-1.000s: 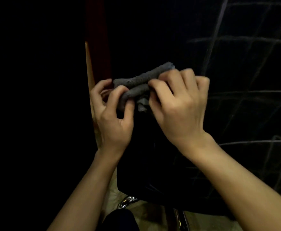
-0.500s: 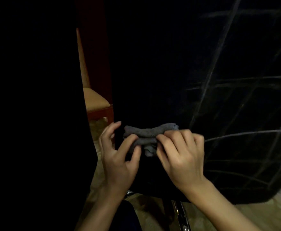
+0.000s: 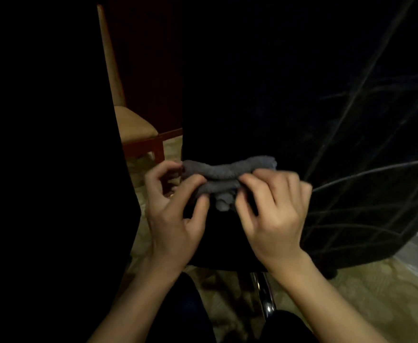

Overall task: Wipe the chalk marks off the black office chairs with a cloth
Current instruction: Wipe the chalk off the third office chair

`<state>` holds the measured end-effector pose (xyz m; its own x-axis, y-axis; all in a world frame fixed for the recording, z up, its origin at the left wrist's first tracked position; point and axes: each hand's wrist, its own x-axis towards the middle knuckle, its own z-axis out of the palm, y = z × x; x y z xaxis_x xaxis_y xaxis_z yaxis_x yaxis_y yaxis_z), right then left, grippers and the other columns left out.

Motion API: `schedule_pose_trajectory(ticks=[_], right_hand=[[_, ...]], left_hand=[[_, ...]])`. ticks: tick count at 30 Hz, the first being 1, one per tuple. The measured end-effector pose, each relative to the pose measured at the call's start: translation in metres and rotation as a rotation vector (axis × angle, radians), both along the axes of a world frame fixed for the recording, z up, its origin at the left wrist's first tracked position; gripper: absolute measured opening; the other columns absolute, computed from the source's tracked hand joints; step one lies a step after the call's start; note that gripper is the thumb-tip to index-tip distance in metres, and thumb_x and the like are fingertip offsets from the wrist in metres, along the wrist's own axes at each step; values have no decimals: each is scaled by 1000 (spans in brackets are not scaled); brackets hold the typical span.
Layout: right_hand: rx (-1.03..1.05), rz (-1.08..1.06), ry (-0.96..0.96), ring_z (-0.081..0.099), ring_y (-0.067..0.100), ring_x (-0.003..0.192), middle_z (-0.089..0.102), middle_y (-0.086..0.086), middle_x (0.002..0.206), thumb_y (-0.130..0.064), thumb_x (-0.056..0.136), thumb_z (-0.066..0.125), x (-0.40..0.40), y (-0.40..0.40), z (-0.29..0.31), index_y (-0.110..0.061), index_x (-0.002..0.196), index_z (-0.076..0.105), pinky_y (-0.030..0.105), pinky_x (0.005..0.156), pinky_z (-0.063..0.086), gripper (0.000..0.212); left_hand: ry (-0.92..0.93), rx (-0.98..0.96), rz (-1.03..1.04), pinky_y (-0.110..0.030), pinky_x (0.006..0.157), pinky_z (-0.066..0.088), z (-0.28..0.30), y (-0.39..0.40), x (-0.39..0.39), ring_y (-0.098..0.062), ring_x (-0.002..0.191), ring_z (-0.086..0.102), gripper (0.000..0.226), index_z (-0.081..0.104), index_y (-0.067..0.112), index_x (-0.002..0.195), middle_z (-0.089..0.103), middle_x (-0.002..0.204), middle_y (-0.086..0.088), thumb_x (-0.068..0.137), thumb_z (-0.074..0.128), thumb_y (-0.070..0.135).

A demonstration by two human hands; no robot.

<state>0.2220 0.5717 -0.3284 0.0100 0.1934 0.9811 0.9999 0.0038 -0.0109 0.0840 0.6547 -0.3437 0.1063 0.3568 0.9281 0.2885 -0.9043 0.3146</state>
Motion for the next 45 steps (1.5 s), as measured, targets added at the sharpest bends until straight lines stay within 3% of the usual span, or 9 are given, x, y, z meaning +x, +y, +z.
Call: schedule_pose_trajectory(ticks=[4, 8, 13, 18, 22, 27, 32, 40, 45], right_hand=[[-113, 5, 81, 56, 22, 89, 66, 8, 98, -14, 89, 67, 3, -13, -72, -7, 99, 69, 34, 74, 35, 12], [-130, -8, 169, 58, 22, 89, 68, 9, 95, -14, 89, 67, 0, -18, -82, -6, 97, 71, 32, 76, 35, 12], [18, 7, 181, 56, 24, 91, 68, 11, 98, -9, 85, 72, -2, -7, -19, -3, 97, 74, 35, 75, 38, 14], [-131, 36, 212, 62, 25, 79, 66, 9, 96, -6, 88, 71, -9, -10, -78, -2, 97, 73, 37, 67, 50, 10], [-291, 66, 317, 63, 12, 64, 55, -3, 103, -13, 90, 70, -12, -22, -124, -5, 99, 74, 22, 53, 52, 13], [-148, 106, 310, 64, 17, 68, 64, 7, 100, -15, 93, 64, -15, -12, -57, -4, 102, 73, 30, 50, 53, 17], [-20, 95, 232, 63, 21, 62, 66, 11, 99, -13, 90, 66, -21, 1, 33, -4, 101, 72, 30, 46, 50, 16], [-389, 37, 222, 58, 25, 46, 60, 8, 94, -25, 90, 56, -17, -12, -64, -8, 92, 66, 33, 36, 44, 21], [-192, 41, 206, 61, 33, 53, 64, 13, 96, -25, 88, 56, -16, -10, 7, -7, 95, 68, 36, 37, 46, 23]], left_hand=[[141, -6, -13, -36, 108, 42, -56, -4, -3, -34, 127, 47, 22, 59, 17, 111, 37, 140, -14, 90, 64, 19], [137, -10, -13, -43, 106, 43, -58, -12, -3, -36, 130, 45, 21, 64, 18, 110, 37, 142, -13, 89, 66, 21], [-46, -55, 27, -16, 99, 40, -17, -13, 7, 7, 131, 35, 18, 75, 3, 103, 38, 141, -17, 87, 72, 12], [65, -138, 48, -17, 106, 36, -70, -16, -4, -13, 133, 40, 22, 74, 4, 103, 38, 143, -18, 88, 66, 18], [211, -226, 190, -31, 104, 34, -110, -28, -10, -29, 122, 43, 28, 79, 14, 99, 43, 134, -11, 84, 63, 31], [121, -100, 226, -36, 69, 39, -52, -22, -5, -27, 76, 60, 26, 77, 13, 108, 64, 83, -8, 90, 63, 25], [-24, -80, 177, -27, 71, 48, 34, -13, 2, -20, 80, 68, 21, 68, 10, 112, 72, 96, -5, 93, 63, 18], [287, -243, 140, -23, 54, 35, -68, -24, -9, -23, 60, 66, 24, 56, 22, 109, 69, 74, -4, 87, 52, 32], [110, -142, 105, -26, 60, 38, -3, -22, 0, -24, 69, 62, 22, 57, 16, 109, 69, 83, -7, 90, 54, 27]])
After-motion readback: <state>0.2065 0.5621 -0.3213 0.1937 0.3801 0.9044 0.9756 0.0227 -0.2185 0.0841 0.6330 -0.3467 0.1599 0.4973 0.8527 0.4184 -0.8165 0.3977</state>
